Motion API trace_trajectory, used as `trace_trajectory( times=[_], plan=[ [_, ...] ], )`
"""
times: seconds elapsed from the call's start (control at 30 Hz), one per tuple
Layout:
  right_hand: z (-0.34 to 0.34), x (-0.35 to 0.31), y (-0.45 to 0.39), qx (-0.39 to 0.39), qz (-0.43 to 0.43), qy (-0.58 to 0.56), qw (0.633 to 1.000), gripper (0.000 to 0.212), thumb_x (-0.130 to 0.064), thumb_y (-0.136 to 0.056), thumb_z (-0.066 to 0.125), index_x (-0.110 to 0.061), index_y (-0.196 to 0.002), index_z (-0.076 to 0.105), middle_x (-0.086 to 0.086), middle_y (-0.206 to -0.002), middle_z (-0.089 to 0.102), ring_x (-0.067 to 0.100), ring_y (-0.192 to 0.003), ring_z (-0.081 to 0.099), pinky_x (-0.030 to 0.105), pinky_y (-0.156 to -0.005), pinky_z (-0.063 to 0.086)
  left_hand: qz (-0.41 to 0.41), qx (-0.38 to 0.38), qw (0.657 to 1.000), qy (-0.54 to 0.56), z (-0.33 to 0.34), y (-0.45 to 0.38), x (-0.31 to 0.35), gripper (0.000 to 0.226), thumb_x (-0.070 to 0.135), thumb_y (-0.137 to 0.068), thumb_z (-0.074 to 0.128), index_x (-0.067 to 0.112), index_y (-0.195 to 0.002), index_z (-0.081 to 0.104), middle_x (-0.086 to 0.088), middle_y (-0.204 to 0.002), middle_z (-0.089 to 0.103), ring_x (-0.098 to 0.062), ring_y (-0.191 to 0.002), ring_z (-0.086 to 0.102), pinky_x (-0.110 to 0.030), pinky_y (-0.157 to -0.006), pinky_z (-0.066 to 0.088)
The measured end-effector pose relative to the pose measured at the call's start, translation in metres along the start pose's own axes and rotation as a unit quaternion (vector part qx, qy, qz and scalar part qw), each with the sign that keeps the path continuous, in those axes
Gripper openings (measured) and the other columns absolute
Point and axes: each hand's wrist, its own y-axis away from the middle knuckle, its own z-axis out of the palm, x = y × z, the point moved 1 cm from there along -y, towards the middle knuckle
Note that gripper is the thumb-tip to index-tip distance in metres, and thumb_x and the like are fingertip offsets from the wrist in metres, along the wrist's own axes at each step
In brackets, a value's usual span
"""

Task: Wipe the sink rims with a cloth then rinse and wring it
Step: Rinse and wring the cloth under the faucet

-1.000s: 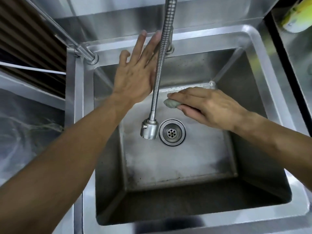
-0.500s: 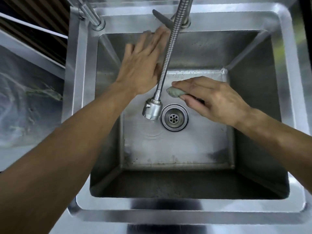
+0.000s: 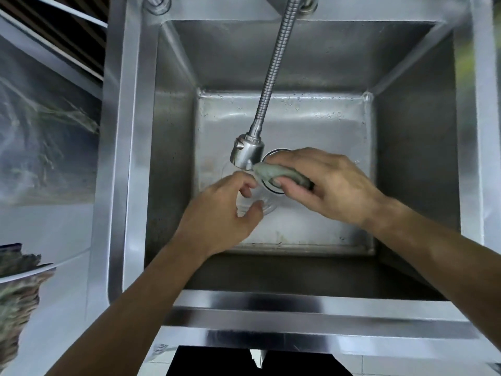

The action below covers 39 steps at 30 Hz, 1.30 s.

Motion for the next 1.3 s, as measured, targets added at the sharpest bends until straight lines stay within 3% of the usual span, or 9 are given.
trace_trajectory(
  times=[0.1,0.23,0.43,0.5,0.67,0.83,1.0,1.17,1.3],
  plan=[
    [0.017,-0.01,0.011,-0.004,0.029,-0.037,0.999,0.029,-0.029,-0.099,0.064,-0.017,-0.125,0.06,-0.002,-0.109,0.07,0.002,-0.083,0.055,0.039,-0.064,0.058,-0.114,-0.141,0.968,0.173,0.01,-0.002,-0.01,0.069,0.057,-0.084,0.076,0.049,-0.142,0.039,0.024,-0.132,0.057,-0.004,-0.103,0.065,-0.036,-0.093,0.056],
    [0.044,-0.008,0.017,-0.047,0.111,-0.102,0.987,0.026,-0.032,-0.1,0.064,-0.028,-0.12,0.048,-0.002,-0.103,0.068,0.017,-0.072,0.06,0.043,-0.062,0.055,-0.074,-0.149,0.95,0.264,0.016,-0.018,-0.021,0.045,0.023,-0.09,0.078,0.033,-0.132,0.064,0.014,-0.119,0.072,-0.003,-0.115,0.065,-0.033,-0.102,0.053],
    [0.074,0.001,0.019,-0.094,0.127,-0.167,0.973,0.056,-0.03,-0.092,0.077,-0.021,-0.137,0.045,-0.006,-0.133,0.043,0.011,-0.117,0.05,0.029,-0.098,0.049,-0.133,-0.123,0.932,0.315,0.026,-0.032,-0.045,0.022,-0.009,-0.094,0.063,0.0,-0.113,0.069,-0.006,-0.099,0.076,-0.002,-0.087,0.073,-0.016,-0.08,0.054],
    [0.083,0.007,0.02,-0.108,0.157,-0.163,0.968,0.062,-0.025,-0.092,0.076,-0.027,-0.142,0.04,-0.01,-0.133,0.041,0.007,-0.116,0.049,0.03,-0.098,0.05,-0.164,-0.131,0.926,0.313,0.027,-0.034,-0.048,0.022,-0.006,-0.096,0.062,0.005,-0.114,0.069,-0.004,-0.096,0.075,0.0,-0.081,0.072,-0.013,-0.073,0.053],
    [0.095,0.024,0.014,-0.046,0.155,-0.12,0.98,0.045,-0.013,-0.101,0.06,-0.022,-0.145,0.05,-0.002,-0.125,0.061,0.005,-0.098,0.054,0.027,-0.083,0.05,-0.193,-0.137,0.919,0.315,0.033,-0.039,-0.056,0.022,0.014,-0.102,0.061,0.031,-0.115,0.067,-0.006,-0.108,0.077,-0.022,-0.09,0.075,-0.041,-0.081,0.055],
    [0.107,0.03,0.005,0.032,0.156,-0.137,0.978,0.037,-0.005,-0.102,0.056,-0.013,-0.136,0.065,0.005,-0.117,0.068,0.015,-0.103,0.062,0.026,-0.092,0.051,-0.185,-0.07,0.922,0.332,0.036,-0.043,-0.056,0.023,0.01,-0.096,0.069,0.019,-0.117,0.071,0.005,-0.099,0.075,0.002,-0.081,0.067,-0.013,-0.071,0.05],
    [0.115,0.02,-0.006,0.042,0.211,-0.187,0.959,0.031,-0.015,-0.1,0.064,-0.019,-0.13,0.065,-0.009,-0.106,0.068,0.005,-0.095,0.061,0.012,-0.085,0.047,-0.197,-0.026,0.908,0.368,0.036,-0.04,-0.063,0.024,0.005,-0.099,0.064,0.011,-0.121,0.067,-0.006,-0.108,0.074,-0.008,-0.091,0.071,-0.02,-0.07,0.057],
    [0.126,0.019,-0.011,0.094,0.374,-0.313,0.868,0.021,-0.016,-0.097,0.07,-0.024,-0.115,0.062,0.003,-0.108,0.071,0.016,-0.099,0.069,0.035,-0.087,0.061,-0.226,-0.045,0.909,0.346,0.044,-0.035,-0.064,0.013,0.024,-0.106,0.054,0.027,-0.115,0.063,-0.005,-0.111,0.072,-0.023,-0.1,0.073,-0.039,-0.076,0.064],
    [0.135,-0.003,-0.015,0.112,0.319,-0.26,0.905,0.018,-0.019,-0.1,0.065,-0.016,-0.117,0.07,0.002,-0.105,0.07,0.018,-0.097,0.066,0.029,-0.085,0.055,-0.258,-0.044,0.922,0.286,0.043,-0.036,-0.063,0.012,0.03,-0.108,0.046,0.031,-0.114,0.057,-0.009,-0.102,0.071,-0.023,-0.073,0.072,-0.033,-0.056,0.058]
  ],
)
